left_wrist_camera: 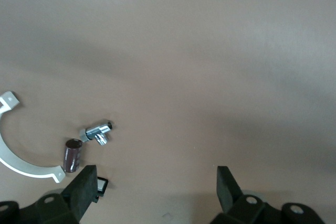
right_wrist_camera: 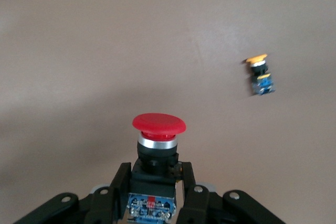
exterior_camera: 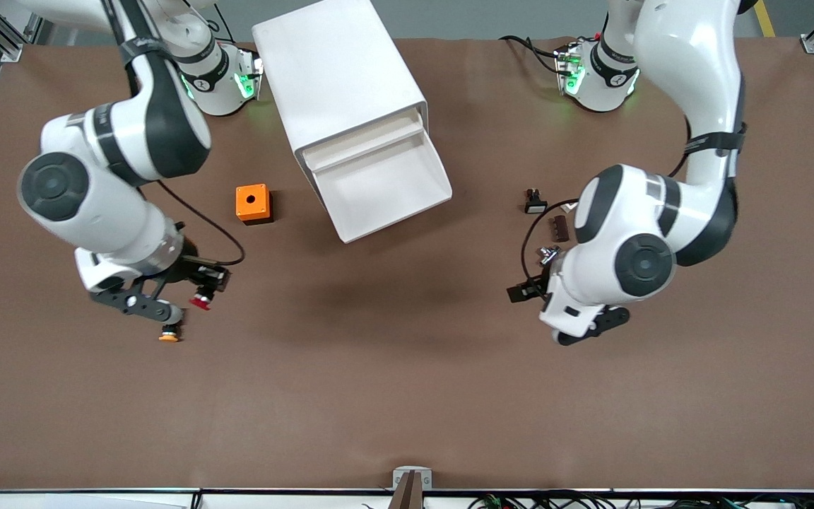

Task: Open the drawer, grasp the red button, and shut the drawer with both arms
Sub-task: 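Carry the red button beside the yellow button with the right gripper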

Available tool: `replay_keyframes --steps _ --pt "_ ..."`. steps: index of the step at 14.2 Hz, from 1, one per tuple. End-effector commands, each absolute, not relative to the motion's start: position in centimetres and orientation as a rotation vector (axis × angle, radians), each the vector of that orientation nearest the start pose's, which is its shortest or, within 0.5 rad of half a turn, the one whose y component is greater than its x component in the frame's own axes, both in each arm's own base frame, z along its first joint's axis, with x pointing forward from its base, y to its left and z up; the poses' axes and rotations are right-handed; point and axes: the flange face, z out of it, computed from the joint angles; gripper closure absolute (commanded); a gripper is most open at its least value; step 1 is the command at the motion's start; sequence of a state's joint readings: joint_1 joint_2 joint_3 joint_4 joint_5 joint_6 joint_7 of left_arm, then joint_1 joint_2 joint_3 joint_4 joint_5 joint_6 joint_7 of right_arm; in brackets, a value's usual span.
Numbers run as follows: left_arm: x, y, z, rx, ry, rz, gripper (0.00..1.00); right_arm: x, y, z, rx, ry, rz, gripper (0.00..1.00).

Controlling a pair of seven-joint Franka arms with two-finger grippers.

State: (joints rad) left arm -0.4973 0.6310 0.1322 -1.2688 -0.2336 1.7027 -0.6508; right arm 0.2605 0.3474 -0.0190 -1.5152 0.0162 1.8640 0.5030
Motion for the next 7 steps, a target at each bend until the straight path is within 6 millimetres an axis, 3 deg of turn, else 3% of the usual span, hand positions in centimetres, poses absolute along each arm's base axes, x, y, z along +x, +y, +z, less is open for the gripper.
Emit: replay_keyframes --steps 1,4,7 --pt "63.5 -32.6 34.8 -3.077 -0.487 0.378 0.00 65.9 13.5 44.8 -3.105 0.316 -0.008 0.98" --pt "62.8 -34.9 32.7 -3.050 -0.562 0.364 0.00 67.7 9.7 41.2 -3.109 0.302 0.014 0.97" --pt "62.2 -36.5 31.6 -3.049 -0.574 0.355 0.00 68.8 7.6 38.1 -3.120 0.200 0.021 0.97"
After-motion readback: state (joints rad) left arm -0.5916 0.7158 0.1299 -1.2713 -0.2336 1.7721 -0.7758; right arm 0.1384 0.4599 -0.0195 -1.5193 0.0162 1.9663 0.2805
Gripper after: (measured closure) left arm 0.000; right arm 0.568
